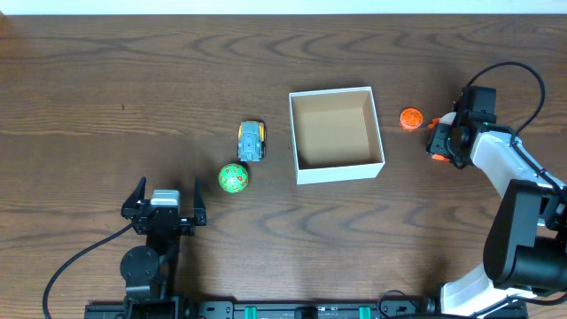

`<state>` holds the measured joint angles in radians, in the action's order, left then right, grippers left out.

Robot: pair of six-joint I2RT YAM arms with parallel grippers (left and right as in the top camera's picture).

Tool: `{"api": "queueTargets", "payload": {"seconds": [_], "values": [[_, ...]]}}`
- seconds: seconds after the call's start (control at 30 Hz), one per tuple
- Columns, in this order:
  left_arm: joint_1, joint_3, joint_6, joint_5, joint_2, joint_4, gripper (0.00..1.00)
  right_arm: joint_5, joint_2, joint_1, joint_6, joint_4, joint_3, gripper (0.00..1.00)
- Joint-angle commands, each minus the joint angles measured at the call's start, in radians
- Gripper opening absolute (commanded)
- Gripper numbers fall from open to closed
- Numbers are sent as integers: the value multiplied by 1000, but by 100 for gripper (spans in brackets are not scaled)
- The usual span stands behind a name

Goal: Pack container
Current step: 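Close the right gripper on the Rubik's cube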

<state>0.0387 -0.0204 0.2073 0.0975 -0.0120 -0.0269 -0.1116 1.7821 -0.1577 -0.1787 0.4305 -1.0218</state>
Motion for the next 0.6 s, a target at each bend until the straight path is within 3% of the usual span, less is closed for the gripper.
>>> {"api": "queueTargets", "payload": {"seconds": [0.0,0.1,0.2,0.57], "values": [[4,16,5,8,1,-36,98,-15,12,1,-5,-3,-16,59],[4,16,5,8,1,-36,98,-11,12,2,-10,-5,-16,46],[4,16,5,8,1,-36,98,-11,11,2,-12,-9,-16,39],[4,16,5,8,1,-36,98,98,2,24,-11,51,-119,34]]}}
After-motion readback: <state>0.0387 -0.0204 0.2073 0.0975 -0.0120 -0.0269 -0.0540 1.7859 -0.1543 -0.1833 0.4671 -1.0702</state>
